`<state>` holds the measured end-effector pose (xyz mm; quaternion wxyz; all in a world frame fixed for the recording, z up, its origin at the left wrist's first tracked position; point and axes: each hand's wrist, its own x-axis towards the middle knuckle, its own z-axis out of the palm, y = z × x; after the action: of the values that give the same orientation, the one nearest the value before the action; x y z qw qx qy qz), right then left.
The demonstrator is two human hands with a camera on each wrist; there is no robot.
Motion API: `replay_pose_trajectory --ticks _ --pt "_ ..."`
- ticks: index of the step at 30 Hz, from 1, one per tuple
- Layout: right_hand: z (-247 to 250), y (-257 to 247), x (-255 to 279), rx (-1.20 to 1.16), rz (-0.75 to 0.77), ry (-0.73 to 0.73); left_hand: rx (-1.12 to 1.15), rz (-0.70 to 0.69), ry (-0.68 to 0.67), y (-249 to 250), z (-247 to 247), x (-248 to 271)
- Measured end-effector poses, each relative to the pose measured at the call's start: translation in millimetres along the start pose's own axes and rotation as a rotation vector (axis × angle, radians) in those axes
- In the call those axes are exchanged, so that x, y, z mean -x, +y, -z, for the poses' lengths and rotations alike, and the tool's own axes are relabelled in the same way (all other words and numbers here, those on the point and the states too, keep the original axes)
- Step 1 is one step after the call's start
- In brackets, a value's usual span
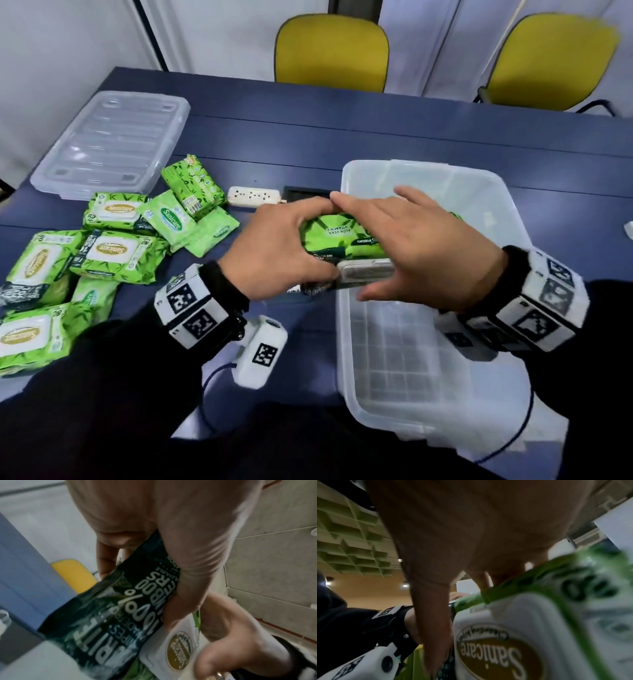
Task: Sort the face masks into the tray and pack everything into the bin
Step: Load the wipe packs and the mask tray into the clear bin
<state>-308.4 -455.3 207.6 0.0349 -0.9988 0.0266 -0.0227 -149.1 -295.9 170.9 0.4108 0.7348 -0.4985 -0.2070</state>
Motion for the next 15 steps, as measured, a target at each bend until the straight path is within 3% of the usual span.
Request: replay_pose_trajectory --ticks 4,6,12,15 --pt "-10 37 -2 -0.221 -0.173 -0.285 0.216 0.066 -0.08 -6 -30 -8" --pt "-23 61 10 -0.275 -0.254 -0.349 0.319 0.114 -0.085 -15 -42 -7" --pt "-106 116 53 -0.268 -0.374 -0.535 -0.021 0.148 -0.202 -38 -93 11" --pt "-153 122 71 -0.191 -0.408 -0.539 -0.144 0.175 -0.263 -37 -105 19"
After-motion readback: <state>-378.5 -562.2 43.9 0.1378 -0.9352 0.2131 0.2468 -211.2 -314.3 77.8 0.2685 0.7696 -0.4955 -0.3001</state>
